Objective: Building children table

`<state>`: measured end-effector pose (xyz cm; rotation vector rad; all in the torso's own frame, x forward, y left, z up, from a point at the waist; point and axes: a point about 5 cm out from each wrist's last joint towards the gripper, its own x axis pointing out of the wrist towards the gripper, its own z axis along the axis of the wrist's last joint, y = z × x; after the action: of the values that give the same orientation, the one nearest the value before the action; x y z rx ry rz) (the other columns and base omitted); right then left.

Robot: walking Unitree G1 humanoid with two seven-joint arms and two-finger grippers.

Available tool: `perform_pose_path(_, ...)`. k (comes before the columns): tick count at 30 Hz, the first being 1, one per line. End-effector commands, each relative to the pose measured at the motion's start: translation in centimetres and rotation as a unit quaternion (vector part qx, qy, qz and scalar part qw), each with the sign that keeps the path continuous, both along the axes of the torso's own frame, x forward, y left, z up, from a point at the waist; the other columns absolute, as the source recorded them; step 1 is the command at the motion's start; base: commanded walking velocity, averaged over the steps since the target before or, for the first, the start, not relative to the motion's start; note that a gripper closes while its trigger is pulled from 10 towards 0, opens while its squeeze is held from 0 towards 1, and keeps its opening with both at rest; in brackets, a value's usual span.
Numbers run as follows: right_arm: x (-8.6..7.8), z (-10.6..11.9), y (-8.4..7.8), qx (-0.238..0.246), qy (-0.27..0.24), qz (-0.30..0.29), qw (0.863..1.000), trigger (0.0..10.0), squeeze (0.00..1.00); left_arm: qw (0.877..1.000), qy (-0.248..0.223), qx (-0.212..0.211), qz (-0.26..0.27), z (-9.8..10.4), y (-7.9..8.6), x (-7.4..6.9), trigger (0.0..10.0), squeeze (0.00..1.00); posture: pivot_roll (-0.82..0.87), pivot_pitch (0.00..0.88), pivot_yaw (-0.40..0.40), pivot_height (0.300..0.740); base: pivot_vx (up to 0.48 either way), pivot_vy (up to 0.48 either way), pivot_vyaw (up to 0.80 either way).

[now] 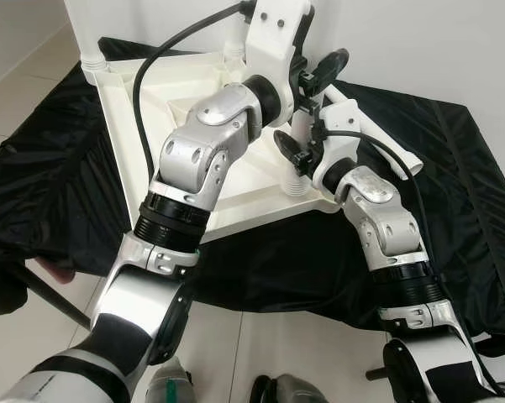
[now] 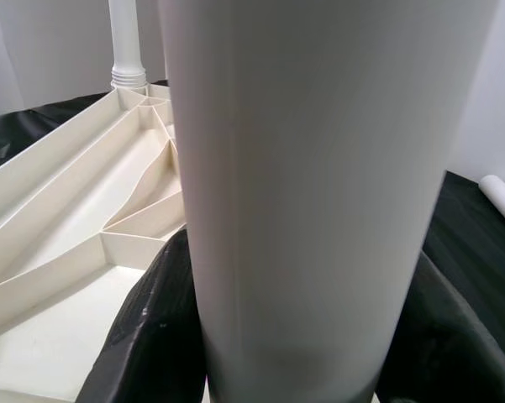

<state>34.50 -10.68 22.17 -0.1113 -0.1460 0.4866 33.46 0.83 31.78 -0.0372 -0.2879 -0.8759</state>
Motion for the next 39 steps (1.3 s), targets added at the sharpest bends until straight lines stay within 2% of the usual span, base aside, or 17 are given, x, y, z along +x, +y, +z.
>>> perform_pose_path(1, 0.0, 0.5, -0.1, 0.002, -0.004, -0.013, 1.000, 3.1, 0.00, 1.000, -0.025, -0.002, -0.008, 1.1, -0.5, -0.5, 10.0, 0.00, 0.07, 0.006, -0.102, 0.740, 0.000, 0.000, 0.00)
perform_pose_path(4, 0.0, 0.6, 0.0, 0.004, -0.005, -0.013, 1.000, 3.1, 0.00, 1.000, -0.025, -0.002, -0.008, 1.1, -0.5, -0.5, 10.0, 0.00, 0.07, 0.007, -0.102, 0.740, 0.000, 0.000, 0.00)
perform_pose_path(5, 0.0, 0.7, 0.0, 0.005, -0.006, -0.014, 1.000, 1.5, 0.00, 1.000, -0.025, -0.002, -0.008, 1.1, -0.5, -0.5, 10.0, 0.00, 0.07, 0.008, -0.102, 0.740, 0.000, 0.000, 0.00)
perform_pose_path(6, 0.0, 0.7, 0.0, 0.005, -0.006, -0.014, 1.000, 1.5, 0.00, 1.000, -0.025, -0.002, -0.008, 1.1, -0.5, -0.5, 10.0, 0.00, 0.07, 0.008, -0.102, 0.740, 0.000, 0.000, 0.00)
perform_pose_path(7, -0.1, 0.8, 0.1, 0.005, -0.008, -0.013, 1.000, 0.0, 0.00, 1.000, -0.025, -0.002, -0.009, 1.1, -0.5, -0.5, 10.0, 0.00, 0.07, 0.010, -0.101, 0.740, 0.000, 0.000, 0.00)
perform_pose_path(9, 0.0, 0.9, 0.1, 0.005, -0.009, -0.014, 1.000, 0.0, 0.00, 1.000, -0.025, -0.002, -0.009, 1.1, -0.5, -0.5, 10.0, 0.00, 0.07, 0.012, -0.100, 0.740, 0.000, 0.000, 0.00)
perform_pose_path(10, 0.0, 0.9, 0.0, 0.004, -0.009, -0.020, 1.000, 10.0, 0.00, 1.000, -0.025, -0.002, -0.011, 1.1, -0.5, -0.6, 10.0, 0.00, 0.07, 0.014, -0.097, 0.740, 0.000, 0.000, 0.00)
perform_pose_path(12, 0.1, 1.0, 0.0, 0.004, -0.009, -0.024, 1.000, 10.0, 0.00, 1.000, -0.025, -0.002, -0.013, 1.1, -0.5, -0.6, 10.0, 0.00, 0.07, 0.014, -0.097, 0.740, 0.000, 0.000, 0.00)
perform_pose_path(13, 0.1, 1.0, -0.1, 0.006, -0.009, -0.029, 1.000, 10.0, 0.00, 1.000, -0.019, -0.008, -0.021, 1.1, -0.6, -0.7, 10.0, 0.99, 0.07, 0.015, -0.096, 0.740, 0.000, 0.000, 0.00)
perform_pose_path(14, 0.2, 0.9, -0.1, 0.010, -0.007, -0.032, 0.999, 10.0, 0.00, 0.999, -0.014, -0.018, -0.034, 1.1, -0.6, -0.9, 10.0, 1.00, 0.07, 0.016, -0.094, 0.740, 0.000, 0.000, 0.00)
perform_pose_path(21, 0.5, 0.9, -0.6, 0.030, -0.002, -0.054, 0.998, 10.0, 0.00, 0.998, -0.006, -0.036, -0.051, 1.2, -0.5, -1.2, 10.0, 1.00, 0.06, 0.020, -0.092, 0.740, 0.000, 0.000, 0.00)
perform_pose_path(26, 1.7, 0.6, -4.2, 0.084, 0.016, -0.141, 0.986, 10.0, 0.00, 0.998, 0.007, -0.046, -0.043, 0.7, 0.1, -1.0, 10.0, 1.00, 0.06, 0.027, -0.090, 0.740, 0.000, 0.000, 0.00)
perform_pose_path(33, 1.8, 0.2, -6.4, 0.069, -0.004, -0.176, 0.982, 10.0, 0.00, 0.999, 0.033, -0.024, -0.004, -1.1, 0.4, -0.3, 10.0, 1.00, 0.05, 0.031, -0.085, 0.740, 0.000, 0.000, 0.00)
perform_pose_path(34, 1.8, 0.0, -6.7, 0.069, -0.004, -0.179, 0.981, 10.0, 0.00, 0.999, 0.042, -0.008, 0.007, -2.0, 0.4, -0.2, 10.0, 0.64, 0.05, 0.034, -0.084, 0.740, 0.000, 0.000, 0.00)
perform_pose_path(36, 1.9, -0.1, -6.9, 0.069, -0.004, -0.182, 0.981, 10.0, 0.00, 0.999, 0.047, 0.003, 0.015, -2.7, 0.4, -0.1, 10.0, 0.64, 0.05, 0.034, -0.084, 0.740, 0.000, 0.000, 0.00)
perform_pose_path(37, 1.8, -0.1, -7.1, 0.069, -0.007, -0.184, 0.980, 10.0, 0.00, 0.998, 0.053, 0.015, 0.023, -3.4, 0.4, 0.0, 10.0, 0.00, 0.05, 0.034, -0.083, 0.740, 0.000, 0.000, 0.00)
perform_pose_path(39, 1.9, -0.2, -7.2, 0.071, -0.008, -0.184, 0.980, 10.0, 0.00, 0.997, 0.062, 0.031, 0.031, -4.4, 0.2, 0.1, 10.0, 0.00, 0.05, 0.036, -0.083, 0.740, 0.000, 0.000, 0.00)
